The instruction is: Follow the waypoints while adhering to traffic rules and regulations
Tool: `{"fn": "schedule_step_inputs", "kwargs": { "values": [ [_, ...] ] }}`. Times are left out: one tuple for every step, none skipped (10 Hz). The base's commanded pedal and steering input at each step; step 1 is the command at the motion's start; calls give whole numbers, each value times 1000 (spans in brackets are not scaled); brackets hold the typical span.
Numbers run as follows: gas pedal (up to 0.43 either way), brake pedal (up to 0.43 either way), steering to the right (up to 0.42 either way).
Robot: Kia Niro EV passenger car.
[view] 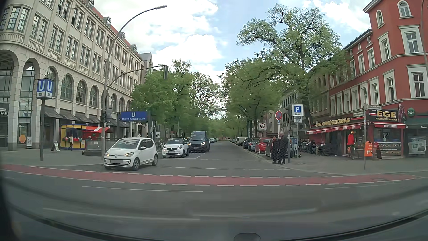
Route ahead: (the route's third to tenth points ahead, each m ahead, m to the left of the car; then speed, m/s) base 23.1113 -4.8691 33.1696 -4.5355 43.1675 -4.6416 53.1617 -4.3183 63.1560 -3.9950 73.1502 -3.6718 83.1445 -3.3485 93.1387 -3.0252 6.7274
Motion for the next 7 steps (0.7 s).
{"fn": "schedule_step_inputs", "kwargs": {
  "values": [
    [311, 18, -3],
    [299, 18, -5],
    [299, 18, -4],
    [280, 18, -4],
    [287, 18, -4],
    [299, 18, -4],
    [299, 18, -4]
  ]
}}
